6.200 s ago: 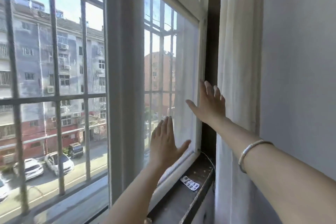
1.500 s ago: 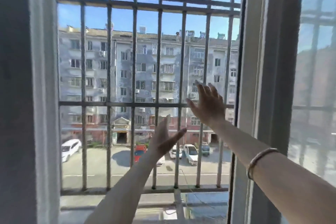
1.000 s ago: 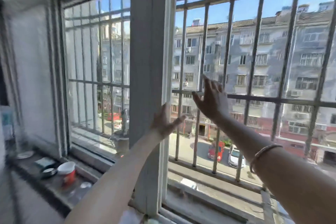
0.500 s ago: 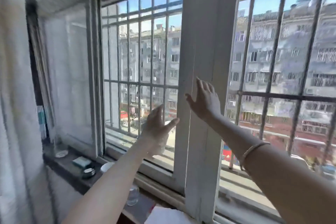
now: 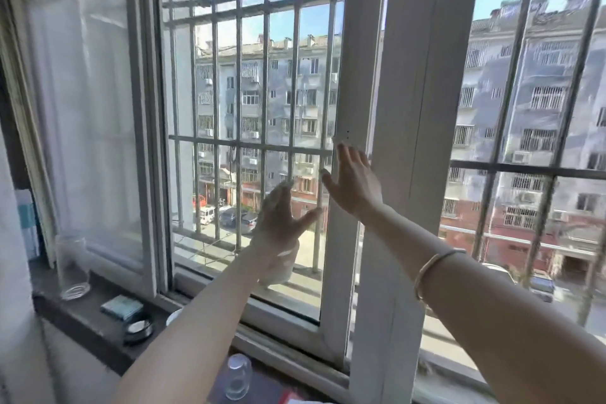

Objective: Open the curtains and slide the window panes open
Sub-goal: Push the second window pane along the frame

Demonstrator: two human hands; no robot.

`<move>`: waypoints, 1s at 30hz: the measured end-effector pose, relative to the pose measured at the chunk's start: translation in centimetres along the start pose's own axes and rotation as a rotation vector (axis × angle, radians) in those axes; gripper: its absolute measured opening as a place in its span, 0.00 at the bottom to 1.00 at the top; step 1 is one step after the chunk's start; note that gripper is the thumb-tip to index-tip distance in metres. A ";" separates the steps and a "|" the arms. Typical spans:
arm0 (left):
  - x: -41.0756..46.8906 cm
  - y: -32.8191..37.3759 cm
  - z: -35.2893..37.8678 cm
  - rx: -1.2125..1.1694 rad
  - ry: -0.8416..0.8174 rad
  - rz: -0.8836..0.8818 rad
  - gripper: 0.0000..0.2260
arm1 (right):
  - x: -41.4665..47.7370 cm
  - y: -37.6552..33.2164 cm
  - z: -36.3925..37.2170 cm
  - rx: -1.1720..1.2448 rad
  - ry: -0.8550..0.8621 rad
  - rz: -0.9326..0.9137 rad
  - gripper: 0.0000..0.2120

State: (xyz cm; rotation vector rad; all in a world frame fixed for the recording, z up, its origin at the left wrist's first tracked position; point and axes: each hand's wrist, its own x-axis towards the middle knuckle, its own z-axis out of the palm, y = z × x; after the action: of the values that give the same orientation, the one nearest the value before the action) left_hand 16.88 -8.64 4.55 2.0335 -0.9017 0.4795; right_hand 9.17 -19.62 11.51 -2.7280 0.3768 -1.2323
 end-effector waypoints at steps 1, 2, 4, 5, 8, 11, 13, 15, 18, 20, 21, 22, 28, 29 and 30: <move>0.4 -0.4 0.2 -0.003 0.014 0.015 0.35 | 0.5 0.1 0.4 0.001 0.005 0.005 0.28; 0.8 -0.7 0.3 -0.010 0.023 0.029 0.35 | 0.9 0.2 0.7 -0.002 0.010 0.013 0.28; 1.7 -1.2 0.7 -0.016 0.018 0.038 0.37 | 1.6 0.4 1.3 -0.011 0.011 0.030 0.30; 2.3 -1.7 0.9 -0.021 0.001 0.035 0.38 | 1.9 0.5 1.8 -0.023 0.012 0.039 0.31; 3.8 -2.6 1.7 -0.022 -0.033 0.053 0.40 | 2.6 1.1 2.9 -0.066 0.015 0.068 0.34; 5.4 -3.9 2.3 -0.027 -0.060 0.143 0.41 | 3.4 1.1 4.0 -0.132 0.040 0.139 0.36; 6.0 -4.9 2.8 -0.046 -0.059 0.199 0.42 | 3.8 0.9 4.4 -0.200 0.065 0.177 0.37; 6.4 -6.1 3.3 -0.088 -0.080 0.241 0.44 | 4.6 0.5 4.7 -0.242 0.117 0.220 0.38; 6.4 -7.1 4.6 -0.115 -0.160 0.263 0.46 | 5.5 0.3 4.1 -0.210 0.160 0.342 0.39; 6.1 -7.3 5.6 -0.102 -0.185 0.241 0.47 | 6.0 0.3 3.8 -0.164 0.155 0.405 0.39; 6.0 -7.3 6.1 -0.096 -0.187 0.232 0.49 | 6.3 0.2 3.8 -0.145 0.163 0.417 0.39; 5.8 -7.2 6.5 -0.096 -0.185 0.225 0.52 | 6.4 0.0 3.9 -0.129 0.179 0.422 0.39; 5.8 -6.4 9.2 -0.094 -0.159 0.230 0.49 | 6.7 0.1 4.9 -0.173 0.240 0.411 0.39; 6.0 -6.2 9.7 -0.083 -0.149 0.214 0.47 | 6.7 0.3 5.0 -0.182 0.247 0.395 0.39; 6.0 -6.1 10.1 -0.069 -0.137 0.200 0.47 | 6.7 0.3 5.2 -0.184 0.262 0.380 0.38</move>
State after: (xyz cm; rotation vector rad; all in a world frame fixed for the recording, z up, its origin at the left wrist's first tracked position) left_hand 25.51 -17.09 -0.84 1.9416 -1.1961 0.4142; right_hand 17.23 -21.73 12.82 -2.4658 1.0296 -1.4991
